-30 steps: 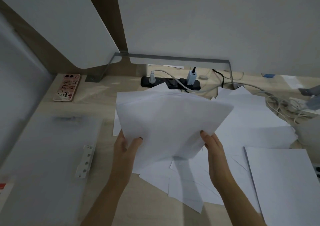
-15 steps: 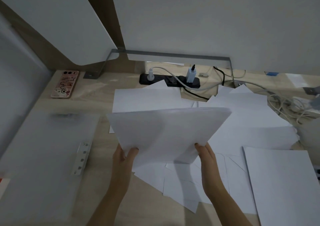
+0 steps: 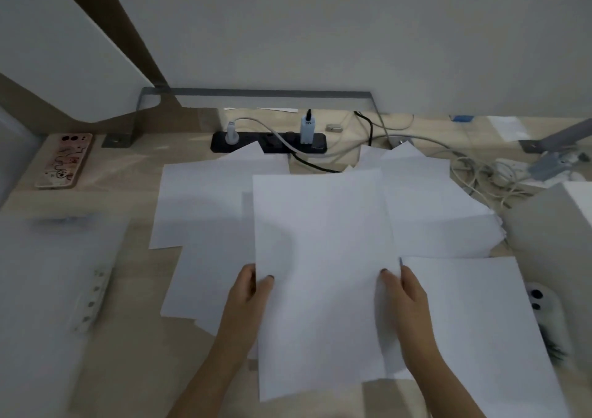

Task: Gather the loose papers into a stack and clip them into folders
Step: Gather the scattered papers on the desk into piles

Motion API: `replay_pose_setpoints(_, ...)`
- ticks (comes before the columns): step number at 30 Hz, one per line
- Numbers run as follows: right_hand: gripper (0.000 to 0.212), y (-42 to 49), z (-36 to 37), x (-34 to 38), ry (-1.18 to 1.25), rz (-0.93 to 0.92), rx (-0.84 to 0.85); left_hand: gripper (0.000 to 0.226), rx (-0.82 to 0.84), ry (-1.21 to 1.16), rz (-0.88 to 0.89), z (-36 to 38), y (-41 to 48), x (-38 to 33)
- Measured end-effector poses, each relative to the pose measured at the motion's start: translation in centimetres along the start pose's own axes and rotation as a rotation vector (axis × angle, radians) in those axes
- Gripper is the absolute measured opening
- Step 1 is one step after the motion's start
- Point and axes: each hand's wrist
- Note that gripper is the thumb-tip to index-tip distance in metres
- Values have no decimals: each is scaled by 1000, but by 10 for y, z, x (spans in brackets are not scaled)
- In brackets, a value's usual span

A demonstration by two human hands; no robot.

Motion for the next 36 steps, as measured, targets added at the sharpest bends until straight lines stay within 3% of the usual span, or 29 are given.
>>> replay_pose_setpoints(5, 28, 30, -79, -38, -145, 60, -135, 28, 226, 170, -59, 78, -22, 19)
replay_pose_setpoints(9, 29, 50, -142, -72, -224, 108, -205, 24, 349, 236, -49, 136, -45, 26)
replay_pose_setpoints(12, 25, 65, -179, -90, -257, 144, -238, 12, 350, 275, -36, 173, -62, 31)
replay_pose_setpoints(18, 16, 84, -209, -105, -370, 110, -245, 22, 335, 433, 59, 216, -80, 47)
replay_pose_setpoints(25, 19, 93, -211, -123, -482, 120, -235, 5, 210, 599, 112, 229, -84, 58)
replay_pose_setpoints(36, 24, 91, -210, -124, -523, 113, -206, 9, 230, 656, 149, 229, -79, 60)
Point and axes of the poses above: each hand's wrist, its own y-axis towards the middle knuckle, its own z-axis out of the palm, x = y × z, and after that the axes turned 11 degrees about -x, right-handed
